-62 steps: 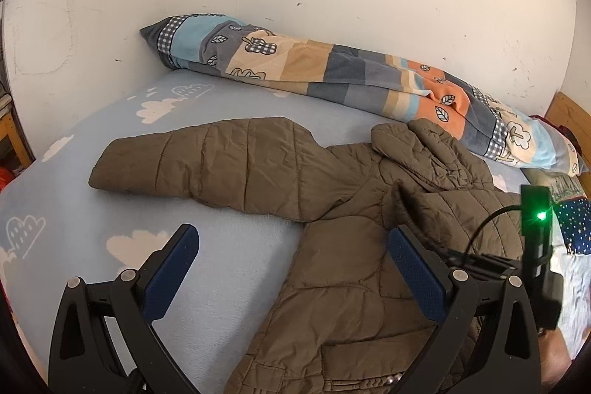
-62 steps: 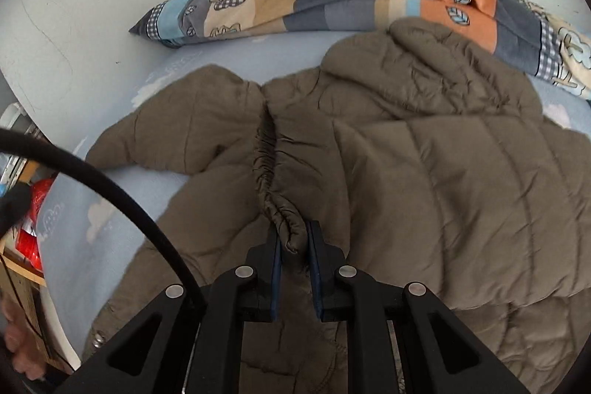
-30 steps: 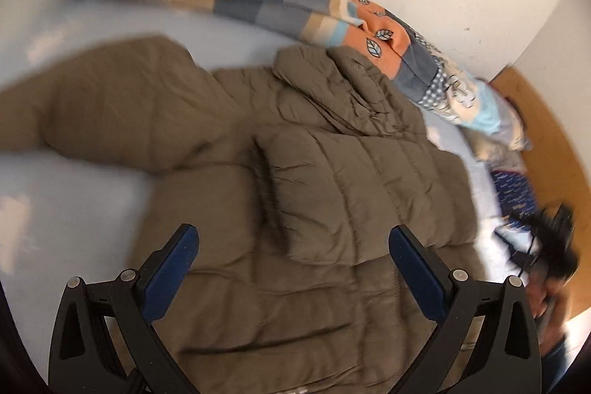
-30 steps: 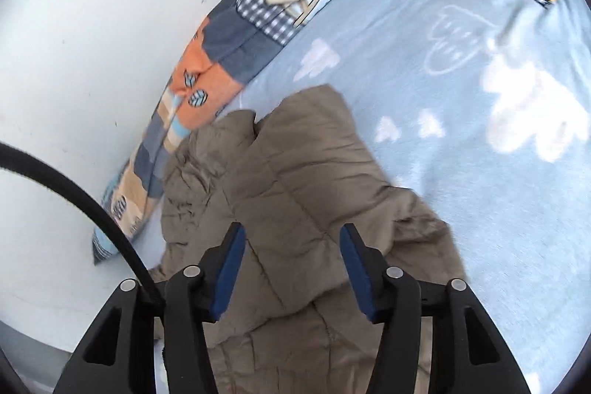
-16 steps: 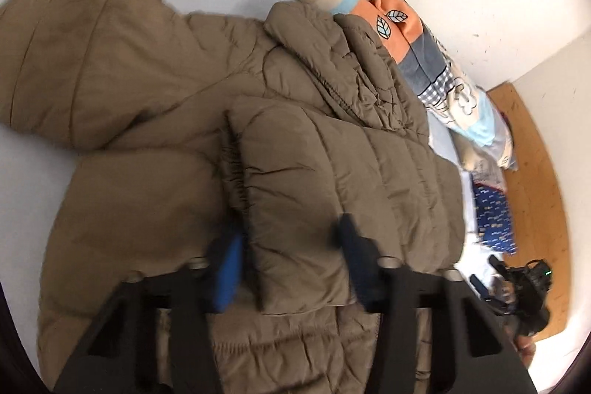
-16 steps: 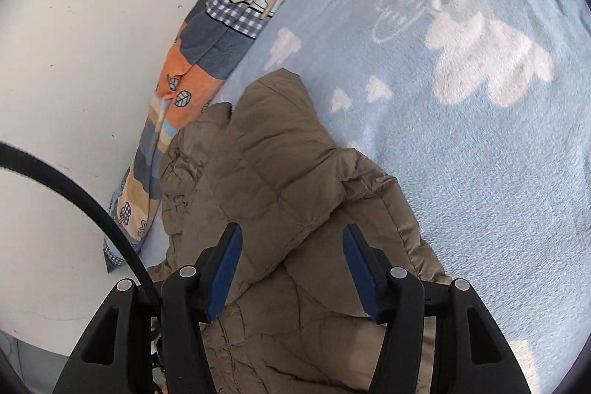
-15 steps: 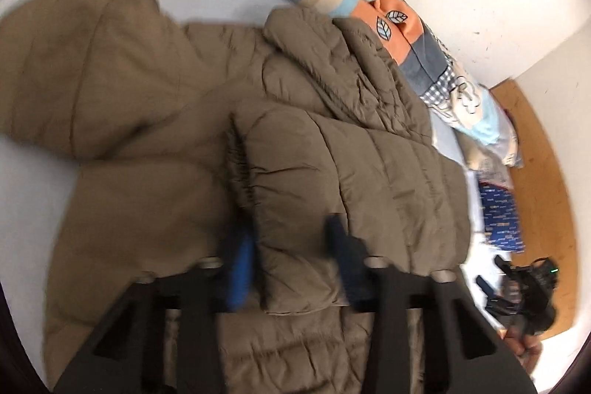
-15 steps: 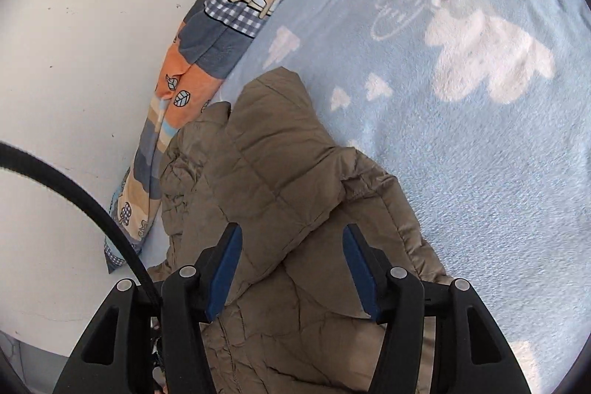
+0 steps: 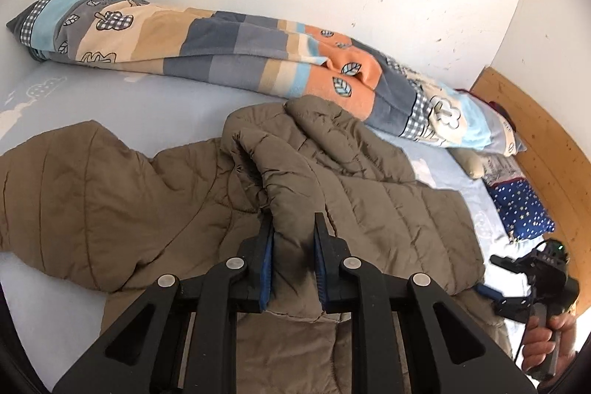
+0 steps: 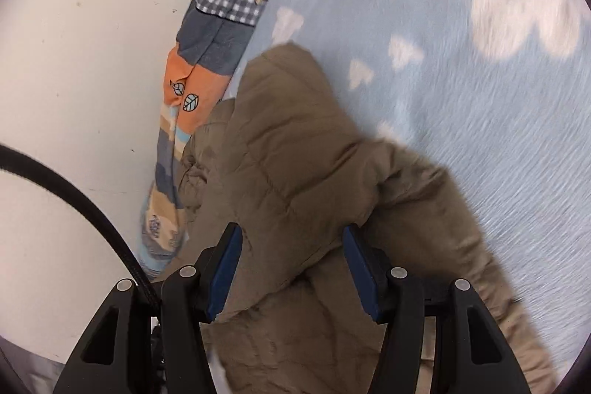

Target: Fold large clothes

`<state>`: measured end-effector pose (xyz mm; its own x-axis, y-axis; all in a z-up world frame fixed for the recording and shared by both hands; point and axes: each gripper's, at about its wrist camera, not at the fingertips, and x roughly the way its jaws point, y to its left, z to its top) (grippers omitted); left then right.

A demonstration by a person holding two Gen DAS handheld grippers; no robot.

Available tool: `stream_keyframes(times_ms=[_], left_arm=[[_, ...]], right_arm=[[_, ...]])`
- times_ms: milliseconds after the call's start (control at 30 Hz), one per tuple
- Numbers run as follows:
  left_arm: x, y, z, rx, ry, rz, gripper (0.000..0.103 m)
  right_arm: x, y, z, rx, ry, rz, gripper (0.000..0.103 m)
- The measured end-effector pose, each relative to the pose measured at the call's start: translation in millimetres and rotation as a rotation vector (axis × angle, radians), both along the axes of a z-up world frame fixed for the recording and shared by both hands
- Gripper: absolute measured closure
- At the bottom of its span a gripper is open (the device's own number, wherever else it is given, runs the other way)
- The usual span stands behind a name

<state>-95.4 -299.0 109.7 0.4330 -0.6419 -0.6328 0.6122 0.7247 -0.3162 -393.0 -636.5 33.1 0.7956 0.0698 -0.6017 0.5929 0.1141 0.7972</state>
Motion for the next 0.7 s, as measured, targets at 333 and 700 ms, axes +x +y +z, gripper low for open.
stream_keyframes(times_ms=[333,700], left_arm=[[1.6,5.0,3.1,-0.034,0.03,0.01,0.085],[12.0,-7.5,-61.7,0.217,0.097,0.076,0.078]], right_arm=[[26.0,9.2,-11.5,0.014,-0.021,-0.014,0.042],[9.8,-2.9,3.7,-0.14,0.25,-0.031,0.061]])
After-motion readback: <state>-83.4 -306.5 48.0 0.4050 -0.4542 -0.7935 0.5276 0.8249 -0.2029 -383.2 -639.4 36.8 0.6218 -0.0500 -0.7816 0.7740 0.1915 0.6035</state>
